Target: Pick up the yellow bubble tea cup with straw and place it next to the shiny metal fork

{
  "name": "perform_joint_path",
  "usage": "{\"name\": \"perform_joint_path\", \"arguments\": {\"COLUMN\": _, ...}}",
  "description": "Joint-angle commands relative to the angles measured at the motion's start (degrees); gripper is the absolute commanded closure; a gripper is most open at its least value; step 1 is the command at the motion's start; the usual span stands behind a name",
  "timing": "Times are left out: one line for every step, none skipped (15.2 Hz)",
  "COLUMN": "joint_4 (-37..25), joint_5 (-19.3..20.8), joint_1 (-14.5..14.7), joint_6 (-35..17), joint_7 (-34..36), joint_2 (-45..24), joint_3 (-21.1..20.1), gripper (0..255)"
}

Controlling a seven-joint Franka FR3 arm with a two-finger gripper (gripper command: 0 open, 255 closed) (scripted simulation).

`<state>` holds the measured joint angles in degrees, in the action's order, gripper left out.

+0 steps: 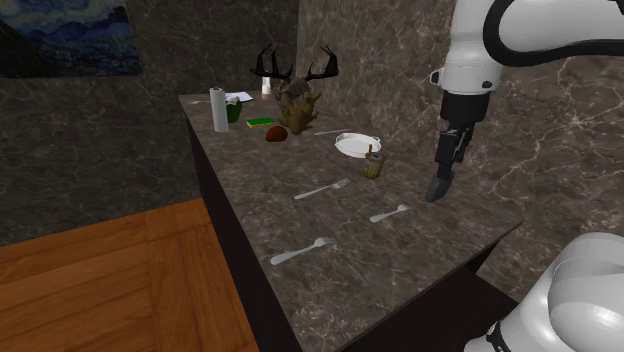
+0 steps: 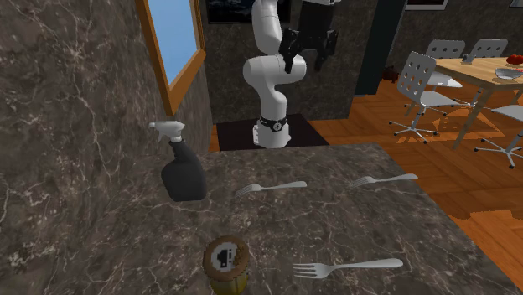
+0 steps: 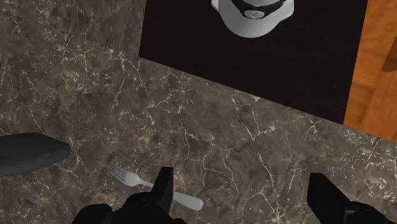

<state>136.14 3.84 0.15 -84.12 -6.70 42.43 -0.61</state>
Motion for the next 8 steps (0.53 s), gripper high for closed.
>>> {"name": "perform_joint_path", "arguments": {"joint_4": 0.0, "joint_5": 0.0, "joint_1": 0.0, "joint_6": 0.0, "joint_7": 0.0, "joint_2": 0.0, "joint_3": 0.0, "gripper": 0}}
{"name": "perform_joint_path", "arguments": {"joint_4": 0.2, "joint_5": 0.6, "joint_1": -0.3, "joint_6": -1.8, "joint_7": -0.7, "joint_2": -1.1, "joint_3": 0.8, "gripper": 0}}
{"name": "perform_joint_path", "arguments": {"joint_4": 0.4, "joint_5": 1.1, "joint_1": -0.7, "joint_6": -3.5, "joint_7": -1.5, "joint_2": -2.3, "joint_3": 1.7, "gripper": 0}}
{"name": "perform_joint_path", "arguments": {"joint_4": 0.5, "joint_5": 1.6, "joint_1": -1.0, "joint_6": -5.3, "joint_7": -2.2, "joint_2": -3.6, "joint_3": 2.5, "gripper": 0}}
{"name": "perform_joint_path", "arguments": {"joint_4": 0.5, "joint_5": 2.1, "joint_1": -1.3, "joint_6": -7.0, "joint_7": -2.9, "joint_2": -4.9, "joint_3": 3.3, "gripper": 0}}
{"name": "perform_joint_path", "arguments": {"joint_4": 0.4, "joint_5": 2.5, "joint_1": -1.6, "joint_6": -8.8, "joint_7": -3.6, "joint_2": -6.3, "joint_3": 4.1, "gripper": 0}}
{"name": "perform_joint_path", "arguments": {"joint_4": 0.3, "joint_5": 2.9, "joint_1": -1.9, "joint_6": -10.5, "joint_7": -4.3, "joint_2": -7.8, "joint_3": 4.9, "gripper": 0}}
{"name": "perform_joint_path", "arguments": {"joint_4": 0.1, "joint_5": 3.2, "joint_1": -2.2, "joint_6": -12.1, "joint_7": -5.0, "joint_2": -9.3, "joint_3": 5.7, "gripper": 0}}
